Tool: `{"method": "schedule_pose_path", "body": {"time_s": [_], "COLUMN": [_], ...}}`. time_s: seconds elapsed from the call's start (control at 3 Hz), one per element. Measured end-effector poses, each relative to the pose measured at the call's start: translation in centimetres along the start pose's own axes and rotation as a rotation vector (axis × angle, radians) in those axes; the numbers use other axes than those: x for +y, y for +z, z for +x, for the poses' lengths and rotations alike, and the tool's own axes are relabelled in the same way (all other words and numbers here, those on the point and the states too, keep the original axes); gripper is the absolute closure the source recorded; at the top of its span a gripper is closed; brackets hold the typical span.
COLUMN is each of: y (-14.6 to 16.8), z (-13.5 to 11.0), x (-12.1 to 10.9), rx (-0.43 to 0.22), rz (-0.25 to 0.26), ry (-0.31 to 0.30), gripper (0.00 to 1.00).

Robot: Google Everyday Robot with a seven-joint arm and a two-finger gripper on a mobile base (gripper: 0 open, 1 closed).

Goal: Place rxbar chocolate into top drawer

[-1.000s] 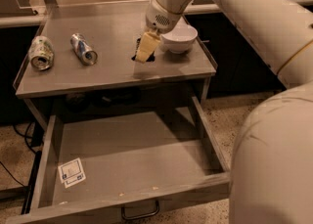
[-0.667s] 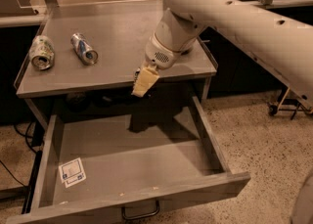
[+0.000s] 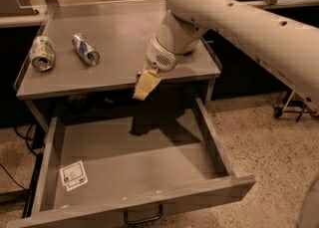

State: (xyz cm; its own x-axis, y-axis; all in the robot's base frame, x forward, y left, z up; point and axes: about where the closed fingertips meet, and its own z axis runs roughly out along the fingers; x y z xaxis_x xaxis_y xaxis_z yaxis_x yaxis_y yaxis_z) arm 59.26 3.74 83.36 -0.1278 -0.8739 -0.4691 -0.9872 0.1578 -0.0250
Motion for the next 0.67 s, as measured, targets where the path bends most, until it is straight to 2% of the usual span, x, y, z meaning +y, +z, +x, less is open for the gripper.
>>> {"method": "schedule_pose_path", "body": {"time_s": [0.67], "y": [4.1], "z": [3.0], "x": [6.5], "rx": [-0.011], "rz": [-0.062], "ry": [0.070], "gripper": [1.00]}}
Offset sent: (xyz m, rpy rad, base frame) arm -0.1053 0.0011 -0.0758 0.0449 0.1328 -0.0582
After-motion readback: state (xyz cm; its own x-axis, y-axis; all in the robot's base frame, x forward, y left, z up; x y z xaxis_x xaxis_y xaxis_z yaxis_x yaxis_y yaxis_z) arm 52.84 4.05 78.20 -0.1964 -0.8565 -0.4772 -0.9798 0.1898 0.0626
